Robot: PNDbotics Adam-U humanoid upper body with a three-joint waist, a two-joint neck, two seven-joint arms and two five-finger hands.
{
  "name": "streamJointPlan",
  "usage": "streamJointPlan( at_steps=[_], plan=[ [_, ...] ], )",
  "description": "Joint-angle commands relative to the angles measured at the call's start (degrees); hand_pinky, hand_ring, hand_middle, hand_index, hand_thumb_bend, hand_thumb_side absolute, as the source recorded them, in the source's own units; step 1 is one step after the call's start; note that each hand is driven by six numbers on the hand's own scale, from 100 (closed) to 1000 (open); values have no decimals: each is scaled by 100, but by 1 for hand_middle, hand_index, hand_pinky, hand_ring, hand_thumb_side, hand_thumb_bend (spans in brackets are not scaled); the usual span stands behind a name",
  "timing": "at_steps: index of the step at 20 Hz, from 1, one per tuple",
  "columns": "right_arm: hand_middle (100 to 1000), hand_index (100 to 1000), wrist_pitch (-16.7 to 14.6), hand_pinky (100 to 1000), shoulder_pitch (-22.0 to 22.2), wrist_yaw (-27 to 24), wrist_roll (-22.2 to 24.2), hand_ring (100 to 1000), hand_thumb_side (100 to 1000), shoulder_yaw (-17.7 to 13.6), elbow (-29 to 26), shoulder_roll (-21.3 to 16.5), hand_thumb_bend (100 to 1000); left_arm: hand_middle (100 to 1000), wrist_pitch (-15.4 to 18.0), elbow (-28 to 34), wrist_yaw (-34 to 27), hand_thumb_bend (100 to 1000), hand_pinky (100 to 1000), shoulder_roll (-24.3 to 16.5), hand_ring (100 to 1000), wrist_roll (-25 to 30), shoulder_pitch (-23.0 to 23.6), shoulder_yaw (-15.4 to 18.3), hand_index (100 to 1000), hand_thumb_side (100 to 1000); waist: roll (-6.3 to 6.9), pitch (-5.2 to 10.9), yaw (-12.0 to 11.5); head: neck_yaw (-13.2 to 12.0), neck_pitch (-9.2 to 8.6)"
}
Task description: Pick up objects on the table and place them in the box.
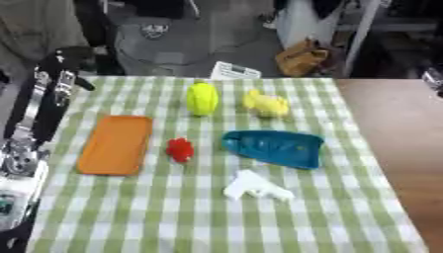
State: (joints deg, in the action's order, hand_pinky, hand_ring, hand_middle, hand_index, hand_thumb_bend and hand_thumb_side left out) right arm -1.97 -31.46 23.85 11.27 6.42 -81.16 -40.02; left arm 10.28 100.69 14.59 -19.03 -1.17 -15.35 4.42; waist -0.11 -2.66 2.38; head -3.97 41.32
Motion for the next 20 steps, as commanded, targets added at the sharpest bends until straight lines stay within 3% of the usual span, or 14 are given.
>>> streamJointPlan(
  at_steps=[1, 8, 20],
  plan=[
    [749, 903, -58, 453, -248, 308, 138, 654, 617, 26, 242, -158, 326, 790, 4, 65, -32, 100, 541, -57, 718, 25, -115, -7, 814, 1000, 55, 83, -10, 26, -48],
    [766, 896, -235, 472, -657, 1013, 446, 659, 617, 176, 796, -11, 347, 790, 9, 64, -42, 100, 539, -31, 718, 53, -122, -30, 815, 1000, 57, 88, -40, 74, -24],
    [795, 890, -501, 489, -1158, 1762, 719, 660, 614, 317, 1629, 366, 369, 792, 28, 60, -79, 100, 537, 31, 720, 111, -141, -90, 815, 1000, 86, 116, -131, 212, -23]
  ],
)
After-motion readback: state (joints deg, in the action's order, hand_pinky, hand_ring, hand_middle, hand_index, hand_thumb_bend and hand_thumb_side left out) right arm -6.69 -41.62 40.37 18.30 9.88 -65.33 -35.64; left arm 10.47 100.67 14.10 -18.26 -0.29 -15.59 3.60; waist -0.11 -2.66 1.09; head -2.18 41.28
